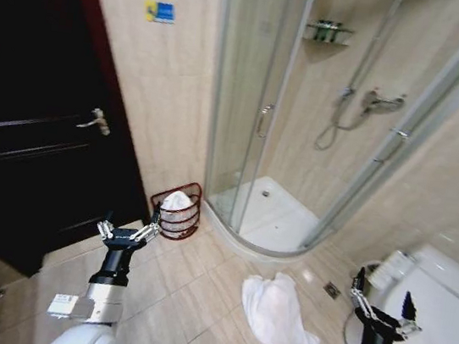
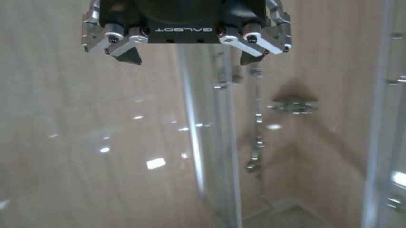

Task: Discard the used towel into the hamper.

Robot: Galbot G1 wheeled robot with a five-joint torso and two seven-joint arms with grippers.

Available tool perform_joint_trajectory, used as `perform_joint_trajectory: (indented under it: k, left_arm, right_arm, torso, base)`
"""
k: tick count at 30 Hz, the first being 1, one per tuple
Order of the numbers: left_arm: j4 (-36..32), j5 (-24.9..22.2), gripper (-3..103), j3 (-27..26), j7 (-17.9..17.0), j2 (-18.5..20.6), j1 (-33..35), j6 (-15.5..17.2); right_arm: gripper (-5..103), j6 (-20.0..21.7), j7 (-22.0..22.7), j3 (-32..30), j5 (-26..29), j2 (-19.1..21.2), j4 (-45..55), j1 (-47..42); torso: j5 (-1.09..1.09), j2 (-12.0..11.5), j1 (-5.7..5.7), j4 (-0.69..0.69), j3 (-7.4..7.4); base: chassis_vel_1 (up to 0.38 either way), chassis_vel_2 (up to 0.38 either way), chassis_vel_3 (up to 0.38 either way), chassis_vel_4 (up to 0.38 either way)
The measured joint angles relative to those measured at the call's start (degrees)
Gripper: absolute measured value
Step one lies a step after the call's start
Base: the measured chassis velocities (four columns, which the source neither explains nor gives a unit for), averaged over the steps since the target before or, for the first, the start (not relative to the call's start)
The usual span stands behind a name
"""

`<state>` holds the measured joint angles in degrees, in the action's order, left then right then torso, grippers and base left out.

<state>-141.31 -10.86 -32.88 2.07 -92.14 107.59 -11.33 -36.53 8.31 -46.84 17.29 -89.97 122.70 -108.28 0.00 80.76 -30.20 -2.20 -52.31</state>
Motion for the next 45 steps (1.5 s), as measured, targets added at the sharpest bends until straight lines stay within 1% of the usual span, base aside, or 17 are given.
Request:
perform_joint_trajectory:
  k: [5, 7, 8, 11, 16, 19, 22, 25, 27, 31, 32, 36, 38, 40, 41, 43, 45]
  left_arm:
    - [0.0, 0.0, 100, 0.0, 0.0, 0.0, 0.0, 0.0]
    - [0.0, 0.0, 100, 0.0, 0.0, 0.0, 0.0, 0.0]
    - [0.0, 0.0, 100, 0.0, 0.0, 0.0, 0.0, 0.0]
    - [0.0, 0.0, 100, 0.0, 0.0, 0.0, 0.0, 0.0]
    - [0.0, 0.0, 100, 0.0, 0.0, 0.0, 0.0, 0.0]
    - [0.0, 0.0, 100, 0.0, 0.0, 0.0, 0.0, 0.0]
    - [0.0, 0.0, 100, 0.0, 0.0, 0.0, 0.0, 0.0]
    - [0.0, 0.0, 100, 0.0, 0.0, 0.0, 0.0, 0.0]
    - [0.0, 0.0, 100, 0.0, 0.0, 0.0, 0.0, 0.0]
    - [0.0, 0.0, 100, 0.0, 0.0, 0.0, 0.0, 0.0]
    - [0.0, 0.0, 100, 0.0, 0.0, 0.0, 0.0, 0.0]
    - [0.0, 0.0, 100, 0.0, 0.0, 0.0, 0.0, 0.0]
    - [0.0, 0.0, 100, 0.0, 0.0, 0.0, 0.0, 0.0]
    - [0.0, 0.0, 100, 0.0, 0.0, 0.0, 0.0, 0.0]
    - [0.0, 0.0, 100, 0.0, 0.0, 0.0, 0.0, 0.0]
    - [0.0, 0.0, 100, 0.0, 0.0, 0.0, 0.0, 0.0]
    - [0.0, 0.0, 100, 0.0, 0.0, 0.0, 0.0, 0.0]
  right_arm:
    - [100, -1.3, 0.0, 0.0, 1.1, 0.4, -1.6, 0.2]
    - [100, -3.8, 0.4, -0.3, 0.6, 0.0, -3.2, 1.5]
    - [100, -3.8, 0.4, -0.3, 0.6, 0.0, -3.2, 1.5]
    - [100, -6.6, 1.0, -1.1, -0.4, -0.2, -4.6, 2.1]
    - [100, -9.0, 1.3, -1.0, -0.4, -0.1, -5.7, 2.0]
    - [100, -10.6, 1.6, -0.4, -0.8, -0.3, -7.1, 1.8]
    - [100, -9.9, 1.8, -0.4, -0.7, -0.4, -7.6, 1.8]
    - [100, -5.6, 3.1, -0.1, 2.4, 0.7, -10.0, 2.3]
    - [100, -5.2, 3.3, -0.1, 2.6, 0.8, -10.5, 2.4]
    - [100, -2.7, 4.1, 1.2, 5.3, 2.0, -14.2, 2.6]
    - [100, -1.3, 3.9, 2.3, 6.4, 2.3, -15.0, 2.3]
    - [100, -0.9, 2.1, 3.9, 6.7, 2.5, -18.3, 2.9]
    - [100, -1.5, -0.3, 4.7, 4.9, 2.4, -21.8, 4.0]
    - [100, -1.3, -1.1, 5.0, 4.8, 2.5, -22.7, 4.2]
    - [100, -0.6, -2.2, 5.5, 4.8, 2.8, -24.1, 4.6]
    - [100, -0.6, -2.2, 5.5, 4.8, 2.8, -24.1, 4.6]
    - [100, 0.5, -4.4, 6.7, 5.9, 3.6, -27.5, 5.4]
  torso:
    - [-0.01, 0.0, 0.0, 0.0, 0.0]
    - [0.02, 0.0, 0.0, 0.0, 0.0]
    - [0.02, 0.0, 0.0, 0.0, 0.0]
    - [0.01, 0.0, 0.0, 0.0, 0.0]
    - [0.01, 0.0, 0.0, 0.03, 0.0]
    - [0.0, 0.0, 0.0, 0.0, 0.0]
    - [0.0, 0.0, 0.0, 0.0, 0.0]
    - [0.0, 0.0, 0.0, 0.0, 0.0]
    - [0.0, 0.0, 0.0, 0.0, 0.0]
    - [0.01, 0.0, 0.0, 0.0, 0.0]
    - [0.0, 0.0, 0.0, 0.0, 0.0]
    - [0.0, 0.0, 0.0, 0.0, 0.0]
    - [0.0, 0.0, 0.0, 0.0, 0.0]
    - [0.0, 0.0, 0.0, 0.0, 0.0]
    - [0.0, 0.0, 0.0, 0.0, 0.0]
    - [0.0, 0.0, 0.0, 0.0, 0.0]
    - [0.0, 0.0, 0.0, 0.0, 0.0]
  base:
    - [-0.131, -0.121, -0.123, -0.125]
    - [-0.139, -0.131, -0.136, -0.135]
    - [-0.139, -0.139, -0.143, -0.135]
    - [-0.129, -0.125, -0.126, -0.118]
    - [-0.109, -0.104, -0.102, -0.098]
    - [-0.029, -0.018, -0.018, -0.023]
    - [0.0, 0.0, 0.0, 0.0]
    - [0.0, 0.0, 0.0, 0.0]
    - [0.0, 0.0, 0.0, 0.0]
    - [0.0, 0.0, 0.0, 0.0]
    - [0.0, 0.0, 0.0, 0.0]
    - [0.0, 0.0, 0.0, 0.0]
    - [0.0, 0.0, 0.0, 0.0]
    - [0.0, 0.0, 0.0, 0.0]
    - [0.0, 0.0, 0.0, 0.0]
    - [0.0, 0.0, 0.0, 0.0]
    - [0.0, 0.0, 0.0, 0.0]
